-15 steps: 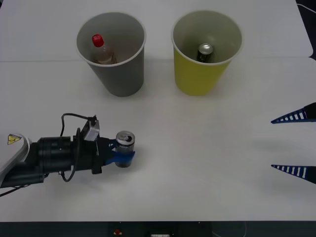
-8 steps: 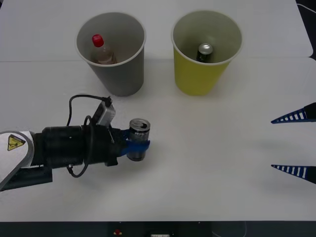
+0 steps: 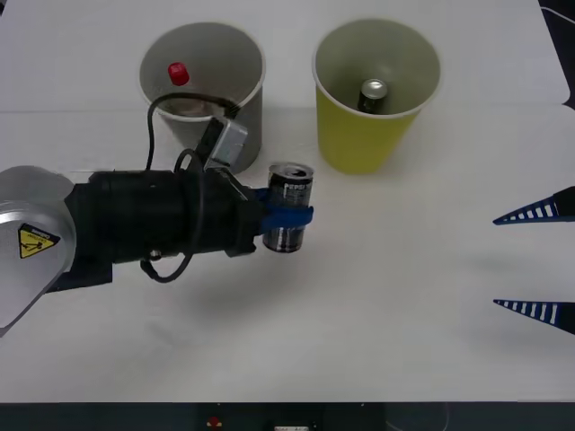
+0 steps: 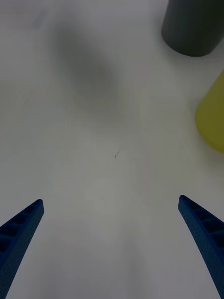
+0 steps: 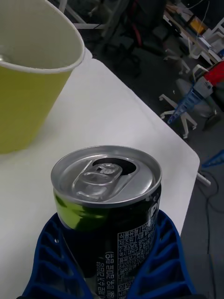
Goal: Put the can into the green bin and the plastic bottle into the gray bin
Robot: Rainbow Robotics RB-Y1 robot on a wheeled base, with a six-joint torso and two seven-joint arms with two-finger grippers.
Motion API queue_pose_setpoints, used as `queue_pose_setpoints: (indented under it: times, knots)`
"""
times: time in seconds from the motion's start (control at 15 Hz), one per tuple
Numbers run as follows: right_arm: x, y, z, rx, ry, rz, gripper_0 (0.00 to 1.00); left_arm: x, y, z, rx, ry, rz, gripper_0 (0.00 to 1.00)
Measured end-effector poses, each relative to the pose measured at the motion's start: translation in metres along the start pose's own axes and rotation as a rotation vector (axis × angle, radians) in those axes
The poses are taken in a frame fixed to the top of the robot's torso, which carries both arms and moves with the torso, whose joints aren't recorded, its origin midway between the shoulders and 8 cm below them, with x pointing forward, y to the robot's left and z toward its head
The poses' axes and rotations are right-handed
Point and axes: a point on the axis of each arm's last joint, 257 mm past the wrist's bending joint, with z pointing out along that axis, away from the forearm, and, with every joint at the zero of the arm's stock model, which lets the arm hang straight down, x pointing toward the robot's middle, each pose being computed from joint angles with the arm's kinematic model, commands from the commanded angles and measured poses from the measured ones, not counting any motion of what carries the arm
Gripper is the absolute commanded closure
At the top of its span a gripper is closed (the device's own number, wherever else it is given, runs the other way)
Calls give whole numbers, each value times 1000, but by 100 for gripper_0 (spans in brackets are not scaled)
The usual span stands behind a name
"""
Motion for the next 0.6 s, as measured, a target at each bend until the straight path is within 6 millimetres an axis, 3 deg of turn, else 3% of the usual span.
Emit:
queue_pose_setpoints:
  times: [0.6]
  knots:
    - [0,0,0,0,0,0,0,-102,20,5,-31,10,141,100]
